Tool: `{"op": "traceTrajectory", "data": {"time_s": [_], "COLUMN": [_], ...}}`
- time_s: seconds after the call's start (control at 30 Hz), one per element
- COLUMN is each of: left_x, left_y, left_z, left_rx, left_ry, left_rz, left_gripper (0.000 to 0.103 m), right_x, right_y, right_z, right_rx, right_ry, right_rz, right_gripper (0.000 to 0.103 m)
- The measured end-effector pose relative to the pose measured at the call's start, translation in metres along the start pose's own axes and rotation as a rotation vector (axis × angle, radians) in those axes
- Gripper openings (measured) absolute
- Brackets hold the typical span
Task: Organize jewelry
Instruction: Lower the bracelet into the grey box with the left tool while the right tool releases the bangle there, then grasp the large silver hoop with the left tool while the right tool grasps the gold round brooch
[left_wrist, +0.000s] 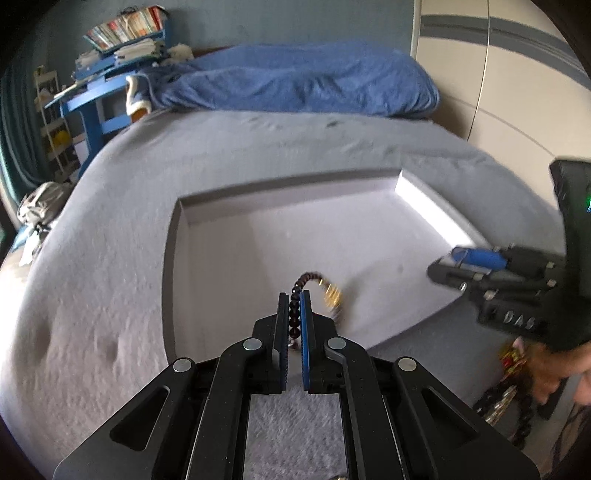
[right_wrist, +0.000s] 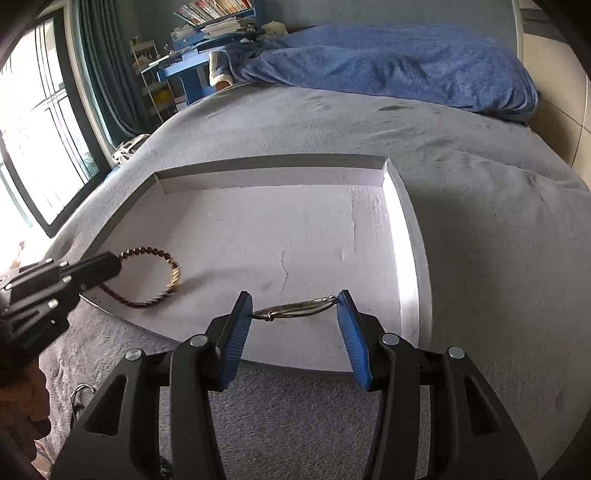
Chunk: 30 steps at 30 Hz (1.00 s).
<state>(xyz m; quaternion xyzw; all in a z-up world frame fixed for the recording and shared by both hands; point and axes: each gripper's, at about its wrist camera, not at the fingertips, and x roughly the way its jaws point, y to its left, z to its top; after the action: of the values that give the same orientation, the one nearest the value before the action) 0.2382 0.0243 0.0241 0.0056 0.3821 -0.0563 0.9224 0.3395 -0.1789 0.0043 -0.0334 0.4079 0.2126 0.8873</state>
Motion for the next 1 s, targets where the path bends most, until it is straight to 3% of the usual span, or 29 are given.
{"op": "traceTrajectory", "data": {"time_s": [0.13,0.17,0.27,0.37,0.5,1.0], "left_x": [0.003,0.002,-0.008,-0.017,-0.033,-0.073], "left_y": [-0.001,-0.001,0.002,0.005,0.012,0.012], "left_z": [-0.008,-0.009,-0.011,-0.012,-0.018,-0.066], "left_rx": [0.010,0.006,-0.019,-0.034,-0.069,-0.129], "left_ry": [0.017,0.016,-0.011,-0.039,-0.074,-0.092], "left_rz": [0.008,0.010,0.007,0.006,0.016,-0.016], "left_gripper": [0.007,0.012,0.040,0.051,0.075,0.081], "right_x": [0.000,-0.001,-0.008,-0.018,-0.037,-0.099], "right_y": [0.003,0.004,0.005,0.005,0.005,0.011], "right_z": [0.000,0.000,-0.002,-0.005,-0.012,-0.063], "right_rx": [-0.007,-0.009,-0.004,0.016,0.042,0.100], "right_ry": [-0.006,-0.010,-0.034,-0.061,-0.107,-0.188], "right_rz": [0.001,0.002,0.009,0.018,0.020,0.027], "right_gripper": [0.052,0.055,0.061,0.063,0.071,0.077]}}
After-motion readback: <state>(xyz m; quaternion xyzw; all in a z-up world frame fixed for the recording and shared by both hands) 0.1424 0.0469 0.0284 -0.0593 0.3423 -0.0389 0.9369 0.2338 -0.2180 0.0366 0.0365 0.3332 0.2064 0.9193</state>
